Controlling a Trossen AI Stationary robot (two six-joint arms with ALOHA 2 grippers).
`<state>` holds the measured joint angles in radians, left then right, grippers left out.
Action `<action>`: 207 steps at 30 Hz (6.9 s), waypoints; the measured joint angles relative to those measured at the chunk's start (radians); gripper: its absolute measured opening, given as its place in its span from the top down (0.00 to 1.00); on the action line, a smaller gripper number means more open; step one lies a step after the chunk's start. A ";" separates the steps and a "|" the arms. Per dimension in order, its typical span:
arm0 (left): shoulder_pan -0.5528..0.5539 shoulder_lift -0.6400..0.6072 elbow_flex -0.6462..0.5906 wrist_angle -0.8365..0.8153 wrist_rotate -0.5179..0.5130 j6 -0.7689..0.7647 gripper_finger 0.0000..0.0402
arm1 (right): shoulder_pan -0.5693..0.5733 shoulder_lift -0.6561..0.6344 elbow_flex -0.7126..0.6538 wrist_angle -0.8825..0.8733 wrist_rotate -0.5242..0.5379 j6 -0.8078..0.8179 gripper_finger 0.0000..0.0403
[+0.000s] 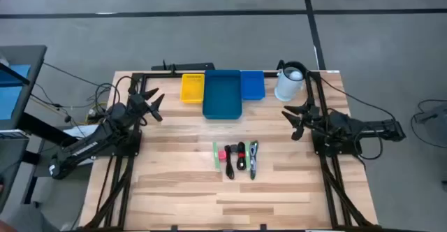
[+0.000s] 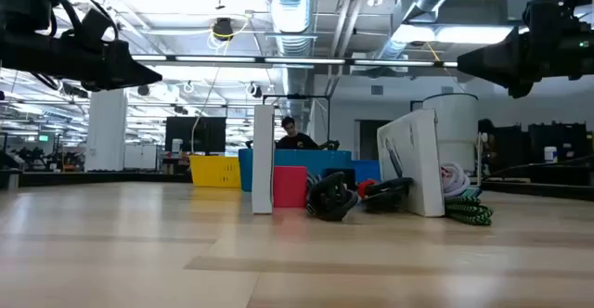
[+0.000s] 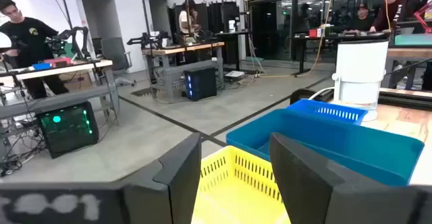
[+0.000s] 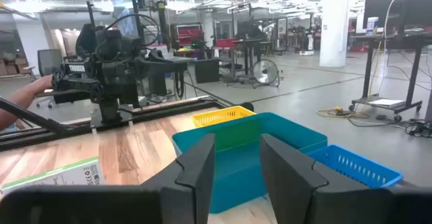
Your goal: Pick and place items into bin
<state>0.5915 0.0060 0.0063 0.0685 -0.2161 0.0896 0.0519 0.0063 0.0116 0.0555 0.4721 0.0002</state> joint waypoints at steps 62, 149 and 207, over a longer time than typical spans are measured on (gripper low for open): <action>0.000 0.000 0.000 0.000 0.000 0.001 0.59 | 0.000 0.000 0.000 0.000 0.000 0.000 0.72; 0.000 0.000 0.000 0.000 0.000 -0.002 0.59 | 0.000 0.097 0.149 0.499 -0.076 0.238 0.72; 0.000 0.000 0.000 0.000 0.000 -0.002 0.59 | -0.001 1.202 1.022 -0.692 -0.280 0.824 0.38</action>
<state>0.5917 0.0063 0.0064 0.0685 -0.2161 0.0879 0.0505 1.2084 1.0337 -0.6365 0.1920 0.8239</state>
